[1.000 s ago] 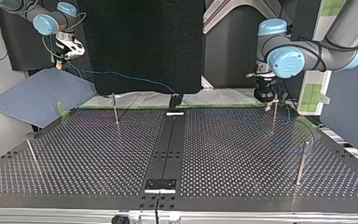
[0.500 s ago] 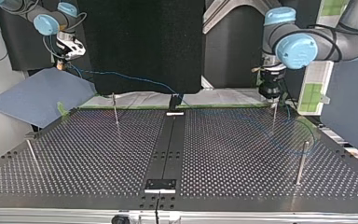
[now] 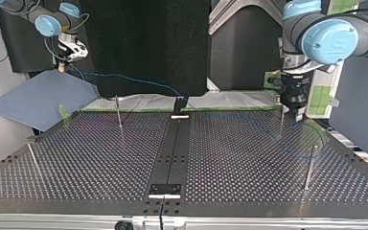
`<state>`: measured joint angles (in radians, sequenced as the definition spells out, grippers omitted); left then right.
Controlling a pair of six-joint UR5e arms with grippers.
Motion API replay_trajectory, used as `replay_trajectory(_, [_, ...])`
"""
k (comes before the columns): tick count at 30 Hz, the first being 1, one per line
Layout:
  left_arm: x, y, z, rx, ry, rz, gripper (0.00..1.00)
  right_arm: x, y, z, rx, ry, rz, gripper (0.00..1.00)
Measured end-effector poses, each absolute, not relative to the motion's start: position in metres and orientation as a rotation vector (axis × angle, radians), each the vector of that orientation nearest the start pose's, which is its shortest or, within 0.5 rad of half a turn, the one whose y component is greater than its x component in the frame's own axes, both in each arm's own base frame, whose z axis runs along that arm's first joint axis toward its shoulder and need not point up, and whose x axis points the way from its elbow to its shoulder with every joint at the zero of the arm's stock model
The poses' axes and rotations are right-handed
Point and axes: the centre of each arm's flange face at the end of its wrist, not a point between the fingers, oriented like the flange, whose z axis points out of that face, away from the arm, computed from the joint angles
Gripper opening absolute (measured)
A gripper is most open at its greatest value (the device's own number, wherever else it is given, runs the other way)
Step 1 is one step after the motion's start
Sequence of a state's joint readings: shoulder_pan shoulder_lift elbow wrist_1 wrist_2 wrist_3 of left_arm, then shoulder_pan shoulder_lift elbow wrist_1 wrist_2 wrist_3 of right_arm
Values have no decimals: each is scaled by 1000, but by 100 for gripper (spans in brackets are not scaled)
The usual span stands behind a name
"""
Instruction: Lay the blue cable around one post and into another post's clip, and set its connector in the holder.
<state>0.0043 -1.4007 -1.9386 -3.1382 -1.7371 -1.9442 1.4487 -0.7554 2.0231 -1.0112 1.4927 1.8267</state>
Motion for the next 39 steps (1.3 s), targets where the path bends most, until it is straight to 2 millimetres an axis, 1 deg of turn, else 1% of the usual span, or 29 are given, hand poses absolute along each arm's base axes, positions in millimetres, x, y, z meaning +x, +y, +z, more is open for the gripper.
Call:
replay_trajectory(5, [383, -118, 419, -395, 1679, -126, 91, 80, -511, -42, 1186, -1637, 1227, 0])
replay_trajectory(10, [376, -120, 445, -352, 1655, -133, 91, 81, -514, -41, 1183, -1633, 1232, 0])
replay_trajectory(17, [360, -124, 488, -297, 1614, -154, 91, 83, -516, -40, 1185, -1630, 1238, 0])
replay_trajectory(20, [362, -126, 495, -281, 1626, -146, 91, 83, -516, -40, 1185, -1630, 1239, 0])
replay_trajectory(30, [378, -128, 504, -243, 1692, -107, 91, 84, -518, -39, 1188, -1625, 1244, 0])
replay_trajectory(39, [377, -128, 528, -254, 1697, -98, 91, 86, -518, -39, 1192, -1627, 1244, 0])
